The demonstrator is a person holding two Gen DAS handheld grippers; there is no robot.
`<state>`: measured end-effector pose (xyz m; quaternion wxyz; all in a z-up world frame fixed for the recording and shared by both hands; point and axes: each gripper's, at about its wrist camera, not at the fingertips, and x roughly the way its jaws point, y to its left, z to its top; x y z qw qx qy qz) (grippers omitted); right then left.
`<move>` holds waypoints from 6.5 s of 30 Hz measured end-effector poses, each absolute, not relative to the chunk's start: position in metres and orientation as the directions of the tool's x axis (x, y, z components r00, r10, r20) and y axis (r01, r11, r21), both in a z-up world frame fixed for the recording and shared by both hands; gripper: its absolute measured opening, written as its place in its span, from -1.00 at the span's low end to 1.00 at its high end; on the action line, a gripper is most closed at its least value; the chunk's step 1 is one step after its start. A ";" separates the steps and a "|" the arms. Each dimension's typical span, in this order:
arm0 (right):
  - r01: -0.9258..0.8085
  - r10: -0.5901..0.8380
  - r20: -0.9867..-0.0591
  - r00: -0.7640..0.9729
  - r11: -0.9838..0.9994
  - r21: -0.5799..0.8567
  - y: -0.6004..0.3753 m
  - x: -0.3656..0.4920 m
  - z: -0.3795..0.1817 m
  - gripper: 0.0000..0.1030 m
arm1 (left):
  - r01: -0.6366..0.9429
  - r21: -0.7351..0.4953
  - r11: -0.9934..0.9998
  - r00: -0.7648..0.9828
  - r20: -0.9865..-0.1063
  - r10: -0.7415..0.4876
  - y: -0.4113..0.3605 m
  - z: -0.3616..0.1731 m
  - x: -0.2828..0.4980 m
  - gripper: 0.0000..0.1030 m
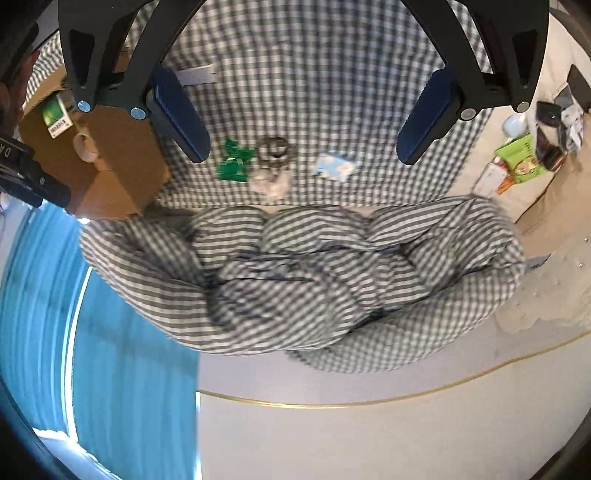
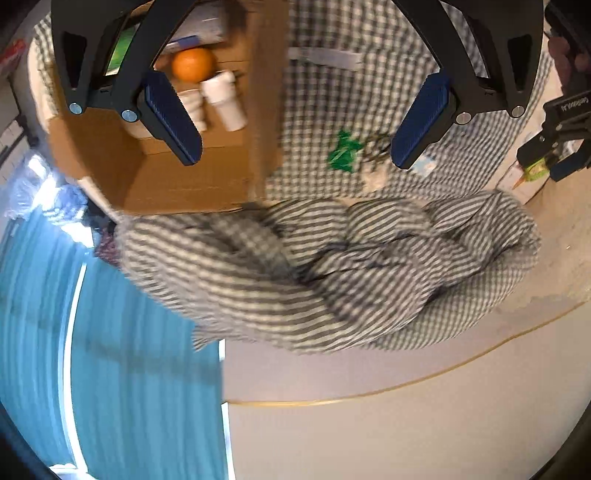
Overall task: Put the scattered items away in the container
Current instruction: 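Withdraw both grippers from the box back over the bed, then grasp the blue tissue pack with the left gripper while the right gripper grasps the green packet, then carry both items over the box and release the green packet from the right gripper, then release the tissue pack into the box with the left gripper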
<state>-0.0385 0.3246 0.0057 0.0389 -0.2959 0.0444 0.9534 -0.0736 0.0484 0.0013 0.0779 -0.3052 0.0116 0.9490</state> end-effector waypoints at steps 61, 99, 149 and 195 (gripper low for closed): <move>-0.140 0.021 -0.826 -0.563 -0.988 0.070 0.269 -0.256 -0.217 0.96 | -0.298 -0.006 -0.955 -0.599 -0.778 0.191 0.029 -0.222 -0.309 0.44; -0.047 -0.076 -0.636 -0.768 -0.984 0.174 0.278 -0.132 -0.067 -0.30 | -0.249 -0.053 -0.967 -0.766 -0.600 0.230 0.039 -0.020 -0.147 0.44; -0.270 0.163 -0.605 -0.780 -0.959 0.090 0.500 0.020 -0.008 -0.17 | -0.385 -0.026 -0.923 -0.777 -0.530 0.339 0.281 0.041 -0.045 0.45; -0.448 0.350 -0.469 -0.811 -0.887 0.113 0.544 0.099 0.030 0.99 | -0.452 -0.017 -0.892 -0.749 -0.536 0.390 0.307 0.054 -0.043 1.00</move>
